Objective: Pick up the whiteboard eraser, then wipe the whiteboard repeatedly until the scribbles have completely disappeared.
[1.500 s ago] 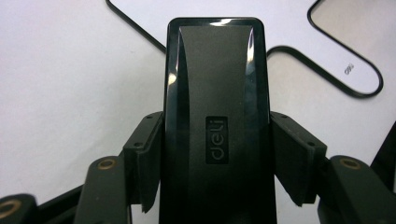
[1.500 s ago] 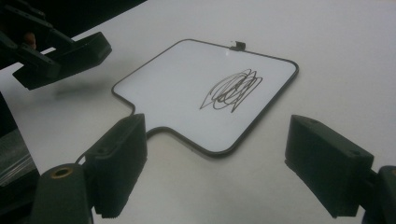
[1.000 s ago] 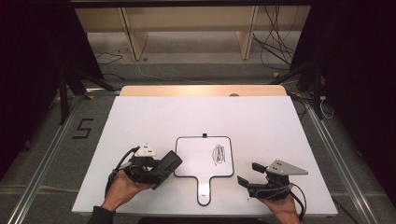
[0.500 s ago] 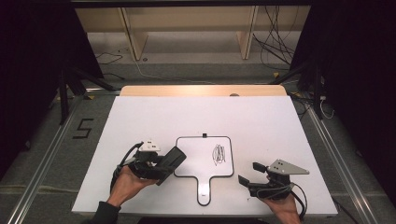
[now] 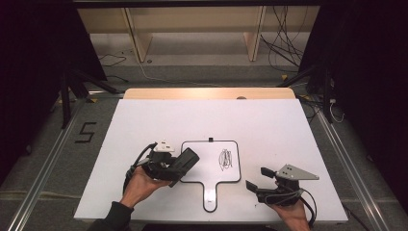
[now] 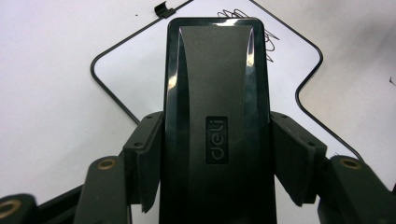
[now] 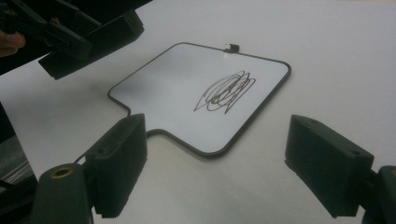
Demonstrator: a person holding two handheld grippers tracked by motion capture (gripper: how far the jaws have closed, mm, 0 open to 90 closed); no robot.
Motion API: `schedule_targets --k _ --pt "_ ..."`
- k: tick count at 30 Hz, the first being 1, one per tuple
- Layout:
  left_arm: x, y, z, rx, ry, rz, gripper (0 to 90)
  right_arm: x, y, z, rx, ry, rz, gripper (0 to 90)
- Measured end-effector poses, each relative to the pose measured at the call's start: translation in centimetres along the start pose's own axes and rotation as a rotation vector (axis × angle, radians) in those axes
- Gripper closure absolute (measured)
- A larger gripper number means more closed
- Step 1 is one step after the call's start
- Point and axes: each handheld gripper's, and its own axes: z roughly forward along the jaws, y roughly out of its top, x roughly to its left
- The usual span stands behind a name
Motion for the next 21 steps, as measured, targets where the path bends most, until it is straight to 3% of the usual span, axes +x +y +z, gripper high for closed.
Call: schedule_targets --k 14,21 --pt "-1.2 2.1 2.4 0.007 -0.026 0.026 40.1 0.0 0.0 0.0 -0.001 -0.003 0.000 21.7" --pt "-1.8 3.4 3.9 0.012 -0.038 0.019 40.1 -0.2 0.0 -0.1 -0.004 0.000 0.001 21.6"
